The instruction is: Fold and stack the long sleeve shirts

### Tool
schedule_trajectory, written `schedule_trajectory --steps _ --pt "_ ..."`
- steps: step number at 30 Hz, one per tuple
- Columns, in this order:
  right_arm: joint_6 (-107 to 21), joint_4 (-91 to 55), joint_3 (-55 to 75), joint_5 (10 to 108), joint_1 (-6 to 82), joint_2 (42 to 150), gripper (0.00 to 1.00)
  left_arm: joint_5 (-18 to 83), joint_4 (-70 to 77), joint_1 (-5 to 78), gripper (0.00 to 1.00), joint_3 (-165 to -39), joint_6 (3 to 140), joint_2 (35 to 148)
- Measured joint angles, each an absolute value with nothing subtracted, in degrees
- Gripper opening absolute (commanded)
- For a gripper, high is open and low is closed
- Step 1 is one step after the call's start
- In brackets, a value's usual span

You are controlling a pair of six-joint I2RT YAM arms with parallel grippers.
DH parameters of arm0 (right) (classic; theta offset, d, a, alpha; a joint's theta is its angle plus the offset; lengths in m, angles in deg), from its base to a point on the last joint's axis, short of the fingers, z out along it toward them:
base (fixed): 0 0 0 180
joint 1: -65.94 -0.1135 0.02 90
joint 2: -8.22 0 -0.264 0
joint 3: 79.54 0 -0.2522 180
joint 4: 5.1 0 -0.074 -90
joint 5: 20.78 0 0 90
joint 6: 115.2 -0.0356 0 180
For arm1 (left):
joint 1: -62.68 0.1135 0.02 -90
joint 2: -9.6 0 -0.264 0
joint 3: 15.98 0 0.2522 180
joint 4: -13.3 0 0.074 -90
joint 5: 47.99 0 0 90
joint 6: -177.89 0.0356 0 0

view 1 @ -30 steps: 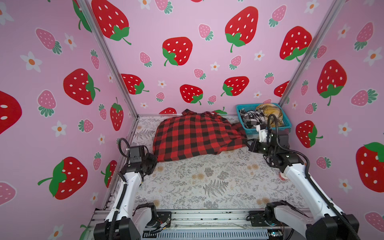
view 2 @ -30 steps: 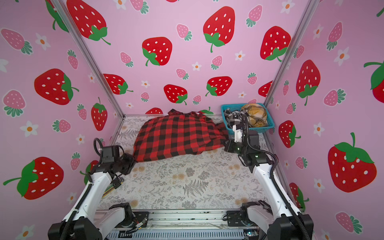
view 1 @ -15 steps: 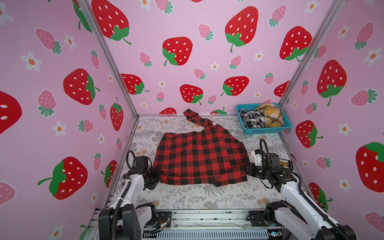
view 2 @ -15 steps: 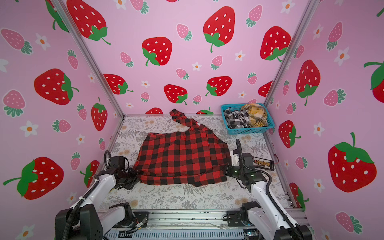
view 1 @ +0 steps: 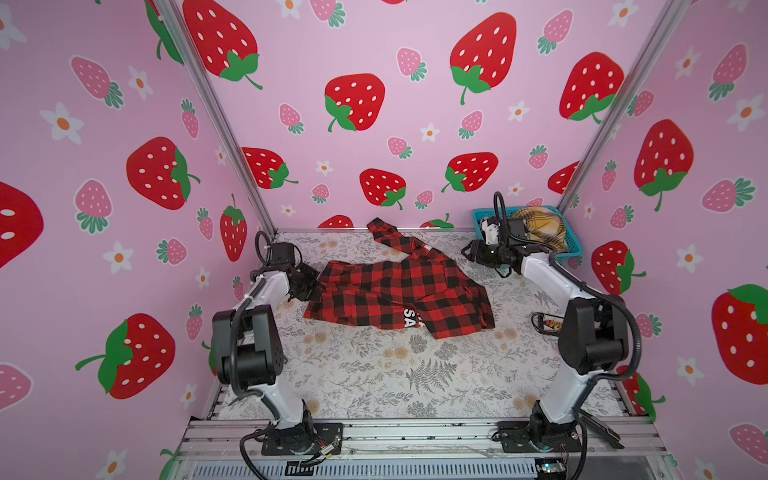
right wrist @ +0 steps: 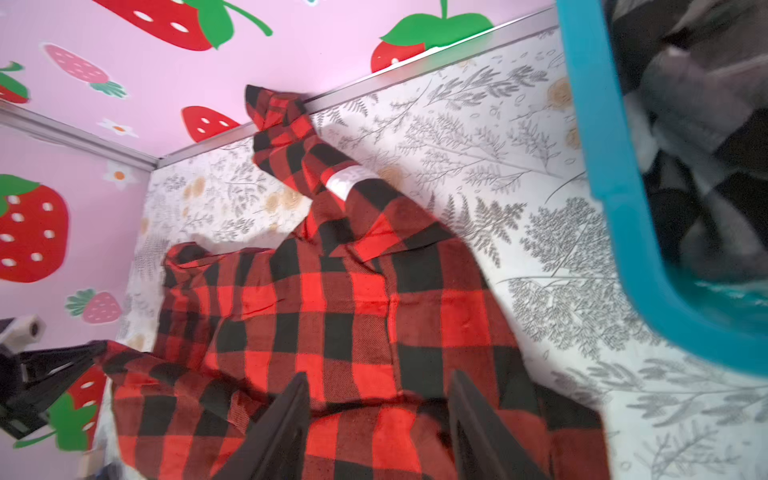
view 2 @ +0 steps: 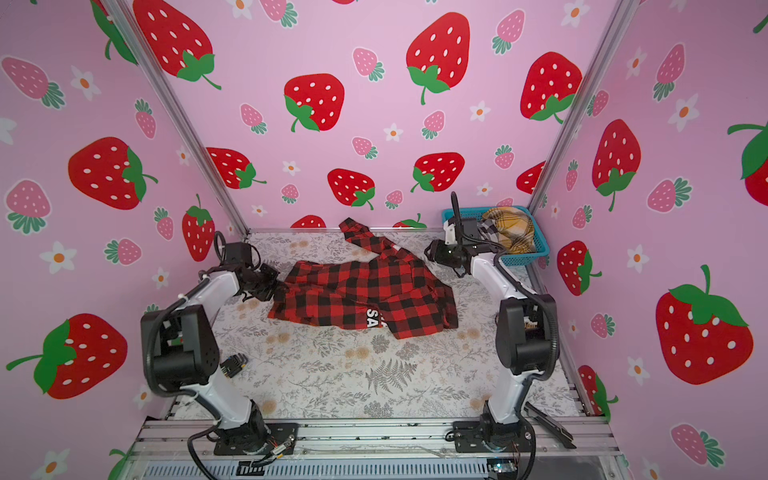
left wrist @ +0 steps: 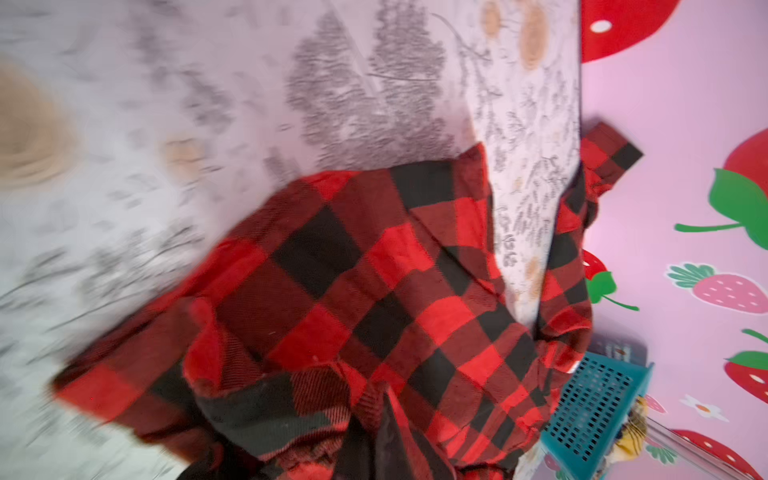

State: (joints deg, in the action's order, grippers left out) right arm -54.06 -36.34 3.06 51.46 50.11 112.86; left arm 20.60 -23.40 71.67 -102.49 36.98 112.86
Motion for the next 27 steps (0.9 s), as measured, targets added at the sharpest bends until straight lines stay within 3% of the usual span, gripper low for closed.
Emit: schedule_trajectory --steps 5,9,12,16,22,25,27 --pt "-52.3 -38.9 16.2 59.0 45.4 101.6 0.69 18.1 -21.3 69.7 0.00 -100.0 36.9 117.4" --pt "-53.8 -40.3 32.2 64.3 33.4 85.3 0.69 17.3 -20.8 70.2 0.00 -95.3 36.6 116.7" --pt "-57.0 -40.4 40.6 65.0 25.0 81.2 0.66 17.3 -20.4 70.5 0.00 -94.7 36.4 116.1" --pt "-61.7 -40.5 44.9 65.8 20.4 87.0 0.62 17.3 -19.4 70.7 0.00 -94.7 36.2 114.8" --pt "-64.5 -40.3 34.2 67.3 17.7 101.5 0.63 16.8 -18.6 70.8 0.00 -94.6 36.2 114.2" --pt "-65.8 -40.6 29.1 69.2 17.7 106.6 0.58 16.2 -18.4 70.9 0.00 -93.9 36.2 114.1" --pt "-67.0 -41.6 27.8 71.4 17.7 108.3 0.46 16.0 -18.4 70.9 0.00 -93.6 36.2 114.1"
